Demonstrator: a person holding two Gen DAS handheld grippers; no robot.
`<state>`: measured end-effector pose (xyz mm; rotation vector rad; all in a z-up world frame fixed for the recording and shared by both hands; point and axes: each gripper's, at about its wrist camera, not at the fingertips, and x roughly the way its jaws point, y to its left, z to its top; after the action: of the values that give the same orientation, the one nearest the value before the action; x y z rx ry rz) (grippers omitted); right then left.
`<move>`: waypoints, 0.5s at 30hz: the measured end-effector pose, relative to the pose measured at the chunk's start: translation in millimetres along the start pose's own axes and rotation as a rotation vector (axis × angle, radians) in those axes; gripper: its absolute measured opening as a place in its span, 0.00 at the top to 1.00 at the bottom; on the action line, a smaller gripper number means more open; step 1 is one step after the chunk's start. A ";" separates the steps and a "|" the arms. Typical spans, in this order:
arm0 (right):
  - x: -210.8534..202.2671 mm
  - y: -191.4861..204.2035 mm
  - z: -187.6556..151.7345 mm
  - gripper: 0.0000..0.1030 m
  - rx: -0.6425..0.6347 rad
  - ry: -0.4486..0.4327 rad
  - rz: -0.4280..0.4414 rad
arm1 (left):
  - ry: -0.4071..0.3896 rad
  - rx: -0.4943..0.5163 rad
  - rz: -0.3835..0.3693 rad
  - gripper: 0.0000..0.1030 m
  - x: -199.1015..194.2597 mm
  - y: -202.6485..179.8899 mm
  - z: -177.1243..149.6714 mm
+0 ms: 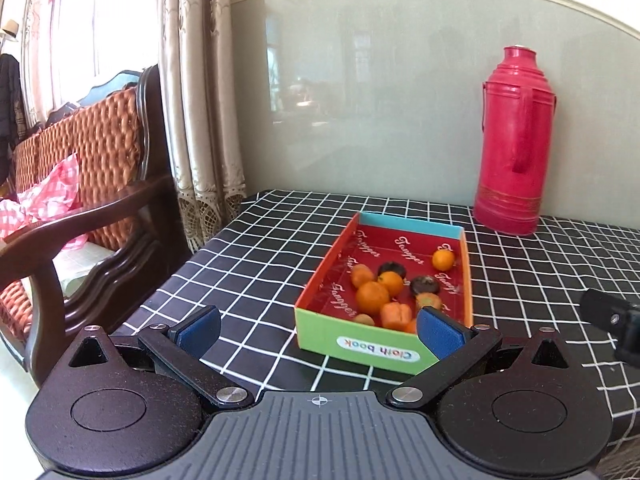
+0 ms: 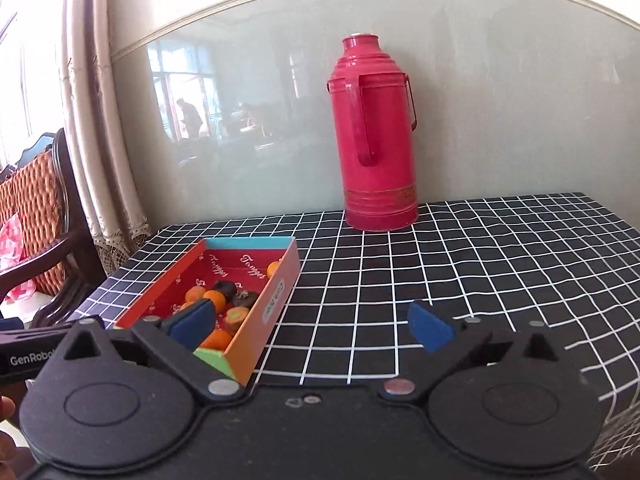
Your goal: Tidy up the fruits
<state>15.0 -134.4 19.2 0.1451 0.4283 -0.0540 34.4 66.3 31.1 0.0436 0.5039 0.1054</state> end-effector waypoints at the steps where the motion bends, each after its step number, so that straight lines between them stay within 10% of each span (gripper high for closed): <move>1: -3.6 1.4 -1.2 0.06 -0.003 -0.004 -0.003 | -0.001 -0.001 -0.002 0.00 -4.2 0.7 -1.0; 15: -31.9 7.6 -5.2 0.06 -0.011 -0.032 -0.017 | -0.032 -0.030 -0.013 0.00 -30.0 8.8 -8.9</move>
<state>-15.5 -125.5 28.9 0.1294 0.3979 -0.0708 3.2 71.9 38.3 0.0130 0.4707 0.0995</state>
